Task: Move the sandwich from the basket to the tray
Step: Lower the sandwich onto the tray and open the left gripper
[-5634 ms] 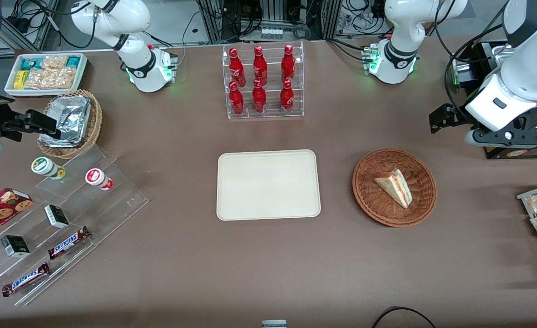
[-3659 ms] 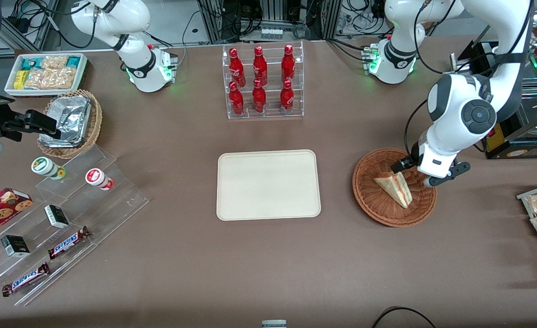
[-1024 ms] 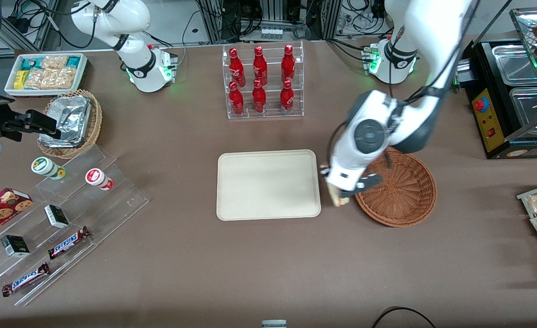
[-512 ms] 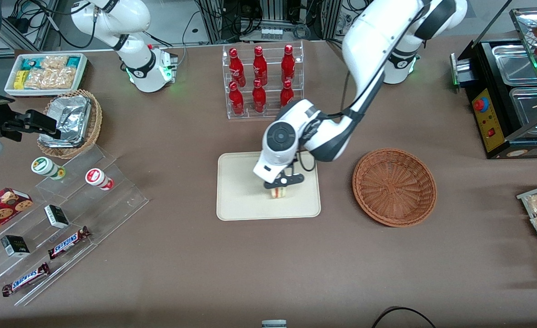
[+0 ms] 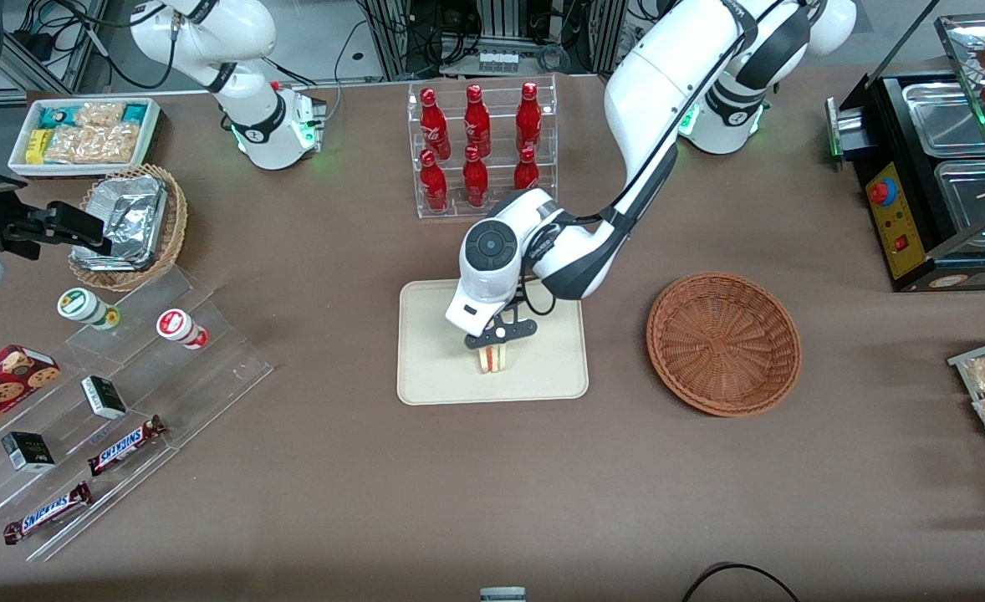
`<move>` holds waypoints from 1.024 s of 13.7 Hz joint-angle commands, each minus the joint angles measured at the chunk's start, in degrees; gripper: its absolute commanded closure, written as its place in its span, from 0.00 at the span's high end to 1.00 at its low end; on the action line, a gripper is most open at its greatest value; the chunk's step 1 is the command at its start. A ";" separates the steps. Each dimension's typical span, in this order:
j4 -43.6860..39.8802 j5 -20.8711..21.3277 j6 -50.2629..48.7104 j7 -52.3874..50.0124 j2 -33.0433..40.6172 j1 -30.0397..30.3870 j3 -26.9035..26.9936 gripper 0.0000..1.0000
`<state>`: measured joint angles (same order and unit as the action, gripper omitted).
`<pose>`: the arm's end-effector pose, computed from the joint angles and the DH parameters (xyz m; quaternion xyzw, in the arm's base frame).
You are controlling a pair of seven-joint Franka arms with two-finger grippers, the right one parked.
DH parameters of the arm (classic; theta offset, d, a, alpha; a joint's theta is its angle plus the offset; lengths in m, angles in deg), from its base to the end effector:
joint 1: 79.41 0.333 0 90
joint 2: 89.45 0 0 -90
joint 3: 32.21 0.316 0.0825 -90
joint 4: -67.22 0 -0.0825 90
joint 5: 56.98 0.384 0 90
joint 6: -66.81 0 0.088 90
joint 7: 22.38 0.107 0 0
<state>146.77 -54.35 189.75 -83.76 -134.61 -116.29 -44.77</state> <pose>0.5010 -0.5320 0.2464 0.9908 0.1220 -0.0518 0.0278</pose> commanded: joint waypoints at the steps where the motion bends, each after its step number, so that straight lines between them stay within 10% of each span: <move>1: -2.12 0.97 -0.25 -1.55 -0.71 -0.83 0.69 0.00; 3: -2.20 0.97 -0.25 -1.28 -1.50 -0.83 0.69 0.00; 6: -2.20 0.89 -0.16 -1.19 -1.77 -0.74 0.69 0.50; 8: -2.12 0.89 -0.07 -1.10 -1.77 -0.74 0.69 1.00; 14: -3.26 1.06 -1.38 -1.19 0.77 -0.66 0.69 1.00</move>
<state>144.19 -54.24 189.73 -83.78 -135.38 -116.27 -44.56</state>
